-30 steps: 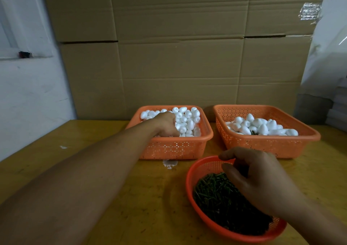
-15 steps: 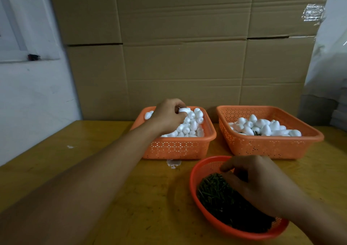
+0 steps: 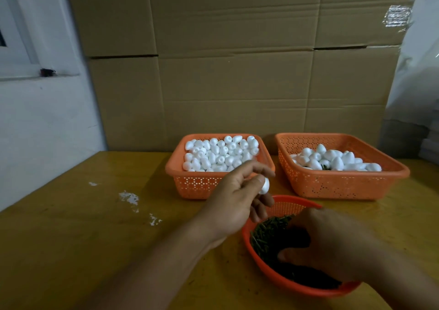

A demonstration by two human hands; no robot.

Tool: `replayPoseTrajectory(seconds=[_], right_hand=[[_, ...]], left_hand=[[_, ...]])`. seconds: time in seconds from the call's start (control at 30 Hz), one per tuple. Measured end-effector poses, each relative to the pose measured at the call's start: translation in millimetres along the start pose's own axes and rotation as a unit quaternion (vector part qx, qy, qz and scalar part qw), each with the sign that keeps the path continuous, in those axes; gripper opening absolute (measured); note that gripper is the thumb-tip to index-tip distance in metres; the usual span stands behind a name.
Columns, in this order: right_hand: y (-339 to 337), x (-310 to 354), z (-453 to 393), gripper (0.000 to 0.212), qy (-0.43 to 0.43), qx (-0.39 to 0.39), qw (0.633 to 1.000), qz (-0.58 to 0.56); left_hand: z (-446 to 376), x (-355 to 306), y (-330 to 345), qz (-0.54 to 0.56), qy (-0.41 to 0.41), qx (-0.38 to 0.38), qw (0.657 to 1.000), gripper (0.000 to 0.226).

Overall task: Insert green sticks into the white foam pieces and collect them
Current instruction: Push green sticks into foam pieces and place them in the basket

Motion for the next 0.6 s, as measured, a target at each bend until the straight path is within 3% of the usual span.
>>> replayPoseTrajectory(seconds=[0.2,0.33,0.6], right_hand=[[1.6,12.1,1.9,0.035,-0.037,0.003,0.999,0.016],[3.3,18.2,1.2,0.029,-0.044,0.007,0.999,0.011],[2.7,14.3,-0.7,0.023,-0.035,0.001,0.999,-0.031]], left_hand=[[10.6,6.7,-0.6,0.056,-0.025,0.032,0.998,0.022],[18.4,7.6,2.2,0.061,-0.016,0.062,0.996,0.035],[19.6,-2.5,0.2,-0.022,0.071,0.009,0.997,0.018]])
Point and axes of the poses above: each hand's wrist, its own z-axis away from the middle knuckle, its own y-axis out of the palm, x = y × z, the point moved 7 cm from there along -z, towards the middle knuckle, and after that the axes turned 4 degrees about -x, right-handed, at the moved point
